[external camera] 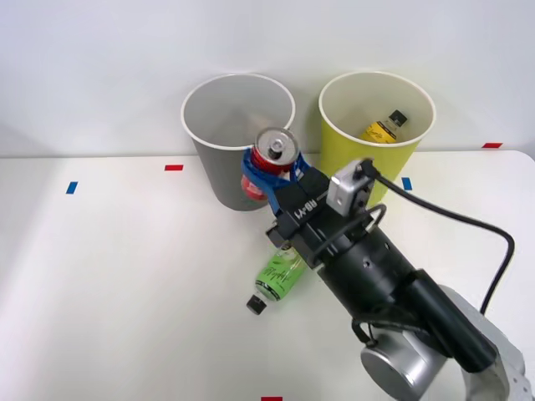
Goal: Put cans in the gray bin, plastic bottles in the light green bin
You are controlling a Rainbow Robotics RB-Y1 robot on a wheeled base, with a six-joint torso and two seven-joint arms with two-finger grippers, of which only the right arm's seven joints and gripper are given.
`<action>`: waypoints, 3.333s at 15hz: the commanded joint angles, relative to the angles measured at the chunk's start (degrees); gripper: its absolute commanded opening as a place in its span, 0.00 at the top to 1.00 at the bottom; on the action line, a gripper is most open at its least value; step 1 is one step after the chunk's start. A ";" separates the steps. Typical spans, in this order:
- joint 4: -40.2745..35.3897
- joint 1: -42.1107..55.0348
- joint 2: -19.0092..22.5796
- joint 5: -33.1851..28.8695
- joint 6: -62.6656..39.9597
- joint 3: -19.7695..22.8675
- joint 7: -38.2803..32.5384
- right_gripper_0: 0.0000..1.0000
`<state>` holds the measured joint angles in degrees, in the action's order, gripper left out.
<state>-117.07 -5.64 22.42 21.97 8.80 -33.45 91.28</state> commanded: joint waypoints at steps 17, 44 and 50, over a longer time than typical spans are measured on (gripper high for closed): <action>38.32 -39.01 -8.97 5.19 -4.67 7.53 -7.17 1.00; -6.42 26.38 12.30 2.90 9.31 14.47 -4.45 0.00; -6.33 42.03 4.30 2.90 10.98 17.99 -3.39 0.00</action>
<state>-123.47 34.67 28.09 24.74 19.66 -15.84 87.85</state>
